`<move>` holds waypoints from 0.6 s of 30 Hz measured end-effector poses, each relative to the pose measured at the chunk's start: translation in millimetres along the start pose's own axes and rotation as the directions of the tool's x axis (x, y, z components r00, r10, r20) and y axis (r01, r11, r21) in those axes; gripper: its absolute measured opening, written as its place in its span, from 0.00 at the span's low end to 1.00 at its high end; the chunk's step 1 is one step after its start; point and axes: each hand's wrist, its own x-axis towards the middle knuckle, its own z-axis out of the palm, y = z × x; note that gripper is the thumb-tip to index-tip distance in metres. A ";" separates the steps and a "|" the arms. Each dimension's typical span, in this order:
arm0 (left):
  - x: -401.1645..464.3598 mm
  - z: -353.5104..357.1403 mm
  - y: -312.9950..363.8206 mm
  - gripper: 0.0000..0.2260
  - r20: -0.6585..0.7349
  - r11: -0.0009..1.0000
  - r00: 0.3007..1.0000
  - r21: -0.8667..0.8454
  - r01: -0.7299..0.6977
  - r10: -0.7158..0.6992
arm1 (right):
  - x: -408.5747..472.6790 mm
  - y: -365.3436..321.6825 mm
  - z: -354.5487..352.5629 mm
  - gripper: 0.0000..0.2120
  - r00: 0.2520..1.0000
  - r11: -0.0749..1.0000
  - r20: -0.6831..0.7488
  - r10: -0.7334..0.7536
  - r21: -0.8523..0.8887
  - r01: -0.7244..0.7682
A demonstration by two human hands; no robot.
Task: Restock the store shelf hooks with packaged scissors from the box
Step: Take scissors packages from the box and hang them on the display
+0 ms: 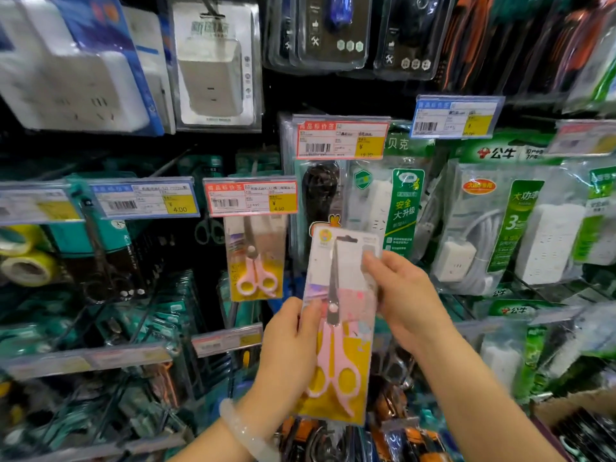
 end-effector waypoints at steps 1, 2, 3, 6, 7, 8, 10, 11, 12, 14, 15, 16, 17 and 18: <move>-1.4 -4.8 -1.6 0.16 0.023 1.000 1.000 0.016 -0.006 0.006 | 6.6 1.1 9.0 0.06 0.997 0.999 -0.063 -0.034 -0.010 0.034; -0.1 -10.6 -3.2 0.16 0.038 0.999 0.999 0.040 -0.010 0.008 | 12.2 4.3 16.9 0.07 0.993 0.998 -0.101 -0.058 -0.025 0.056; 2.8 -17.0 -2.7 0.16 0.031 0.998 0.999 0.056 -0.009 0.008 | 15.4 6.8 25.8 0.09 0.991 0.997 -0.114 -0.073 -0.040 0.068; 18.0 -36.8 2.6 0.05 -0.102 0.995 0.994 -0.089 0.032 -0.041 | 17.7 15.6 56.3 0.07 0.994 0.994 -0.054 -0.092 -0.058 0.089; 22.8 -42.5 3.7 0.01 -0.153 0.982 0.984 -0.177 0.064 -0.091 | 17.9 18.4 67.4 0.07 0.995 0.993 -0.025 -0.096 -0.066 0.095; 26.4 -47.7 4.8 0.01 -0.196 0.963 0.971 -0.257 0.083 -0.136 | 18.1 19.7 78.6 0.06 0.995 0.992 0.002 -0.100 -0.071 0.099; 31.6 -55.5 6.0 0.01 -0.257 0.932 0.949 -0.353 0.083 -0.182 | 20.9 19.5 96.9 0.07 0.993 0.990 0.044 -0.113 -0.077 0.116; 33.6 -59.2 7.7 0.02 -0.280 0.920 0.939 -0.385 0.081 -0.200 | 23.4 17.5 104.4 0.08 0.991 0.988 0.061 -0.121 -0.085 0.126; 36.2 -62.4 9.7 0.04 -0.295 0.910 0.930 -0.407 0.085 -0.219 | 26.5 15.1 110.5 0.08 0.989 0.987 0.073 -0.125 -0.092 0.132; 42.1 -67.3 16.9 0.05 -0.298 0.891 0.926 -0.448 0.078 -0.231 | 32.0 7.8 119.2 0.08 0.985 0.984 0.082 -0.151 -0.086 0.158; 45.4 -69.1 20.8 0.06 -0.287 0.882 0.931 -0.466 0.072 -0.227 | 35.6 5.3 121.3 0.09 0.981 0.981 0.083 -0.172 -0.079 0.179; 47.9 -70.4 25.0 0.06 -0.271 0.875 0.936 -0.478 0.072 -0.225 | 37.4 2.2 122.3 0.10 0.977 0.976 0.088 -0.195 -0.079 0.202; 51.1 -71.2 27.6 0.07 -0.258 0.873 0.939 -0.481 0.077 -0.225 | 39.4 0.2 122.2 0.10 0.972 0.969 0.087 -0.216 -0.103 0.225; 53.8 -71.5 30.4 0.06 -0.250 0.871 0.941 -0.485 0.081 -0.227 | 41.3 -1.6 121.6 0.09 0.968 0.959 0.077 -0.238 -0.137 0.247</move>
